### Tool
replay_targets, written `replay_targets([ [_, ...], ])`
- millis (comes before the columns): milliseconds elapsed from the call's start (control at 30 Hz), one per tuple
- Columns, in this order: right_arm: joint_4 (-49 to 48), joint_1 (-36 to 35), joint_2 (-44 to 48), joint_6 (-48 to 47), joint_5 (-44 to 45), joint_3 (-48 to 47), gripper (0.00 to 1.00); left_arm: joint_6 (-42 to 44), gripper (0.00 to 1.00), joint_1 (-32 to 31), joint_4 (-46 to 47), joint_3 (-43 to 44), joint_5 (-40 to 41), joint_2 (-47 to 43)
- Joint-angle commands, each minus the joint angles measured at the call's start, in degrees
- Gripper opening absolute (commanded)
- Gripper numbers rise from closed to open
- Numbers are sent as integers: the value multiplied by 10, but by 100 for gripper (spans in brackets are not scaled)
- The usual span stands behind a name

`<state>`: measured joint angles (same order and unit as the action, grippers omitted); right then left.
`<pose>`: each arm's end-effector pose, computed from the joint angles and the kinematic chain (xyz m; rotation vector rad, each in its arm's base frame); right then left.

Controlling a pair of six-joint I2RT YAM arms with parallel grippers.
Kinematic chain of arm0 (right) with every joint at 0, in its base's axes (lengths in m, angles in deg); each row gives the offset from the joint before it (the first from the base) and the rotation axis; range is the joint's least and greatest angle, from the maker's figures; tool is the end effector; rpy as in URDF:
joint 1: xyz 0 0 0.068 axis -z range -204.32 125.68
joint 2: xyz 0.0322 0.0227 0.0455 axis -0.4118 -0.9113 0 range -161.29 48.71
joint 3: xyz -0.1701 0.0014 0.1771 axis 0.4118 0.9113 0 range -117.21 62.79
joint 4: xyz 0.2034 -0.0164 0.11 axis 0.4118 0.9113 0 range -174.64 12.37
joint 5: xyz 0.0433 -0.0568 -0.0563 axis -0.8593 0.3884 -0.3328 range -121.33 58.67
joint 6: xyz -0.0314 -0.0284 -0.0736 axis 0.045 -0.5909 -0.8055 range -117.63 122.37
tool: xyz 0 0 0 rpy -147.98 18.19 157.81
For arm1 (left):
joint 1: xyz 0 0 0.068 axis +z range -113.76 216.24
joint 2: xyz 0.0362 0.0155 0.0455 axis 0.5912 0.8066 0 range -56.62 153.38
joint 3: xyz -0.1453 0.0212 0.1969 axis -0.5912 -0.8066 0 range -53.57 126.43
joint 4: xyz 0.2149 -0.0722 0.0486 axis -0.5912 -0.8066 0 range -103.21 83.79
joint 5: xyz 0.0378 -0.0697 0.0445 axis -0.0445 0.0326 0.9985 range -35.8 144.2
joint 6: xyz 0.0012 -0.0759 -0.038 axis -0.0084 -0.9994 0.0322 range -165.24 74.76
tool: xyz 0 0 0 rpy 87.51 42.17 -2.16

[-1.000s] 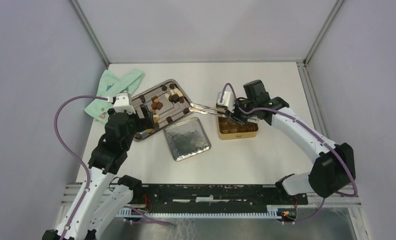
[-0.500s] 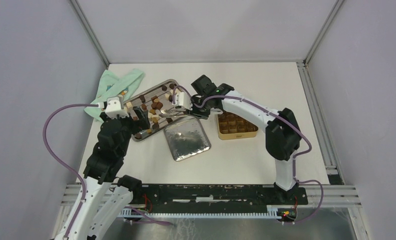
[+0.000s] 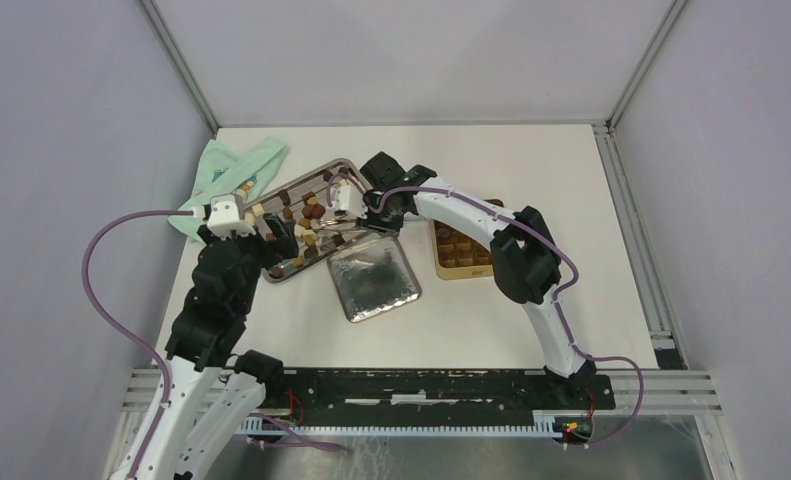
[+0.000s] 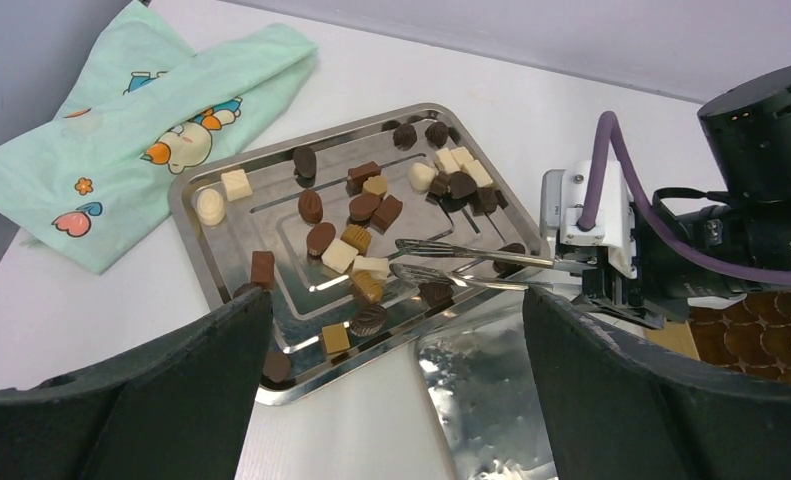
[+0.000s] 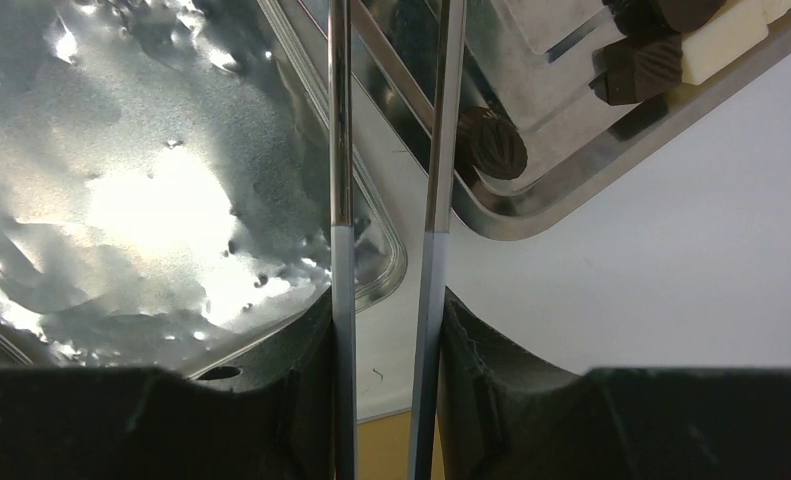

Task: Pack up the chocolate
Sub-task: Pick up the fake chocolate from the plate.

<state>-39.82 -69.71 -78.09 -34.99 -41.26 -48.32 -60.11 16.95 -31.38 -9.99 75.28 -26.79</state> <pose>0.3105 0.3332 0.1740 -1.7815 1.9317 0.2759 0.1496 -0.0238 0.3113 -0.1973 1.7467 -0.1086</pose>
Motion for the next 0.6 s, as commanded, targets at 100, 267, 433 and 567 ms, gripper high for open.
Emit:
replay_targets([
  [100, -4, -6, -21, 4, 8, -43, 40, 23, 100, 5, 25, -2, 10, 0],
  [267, -5, -13, -33, 3, 6, -50, 42, 23, 100, 5, 25, -2, 10, -1],
  [433, -3, -17, -47, 5, 10, -72, 44, 23, 100, 6, 25, -2, 9, 0],
  [567, -3, -18, -62, 5, 12, -89, 44, 23, 100, 6, 25, -2, 7, 2],
])
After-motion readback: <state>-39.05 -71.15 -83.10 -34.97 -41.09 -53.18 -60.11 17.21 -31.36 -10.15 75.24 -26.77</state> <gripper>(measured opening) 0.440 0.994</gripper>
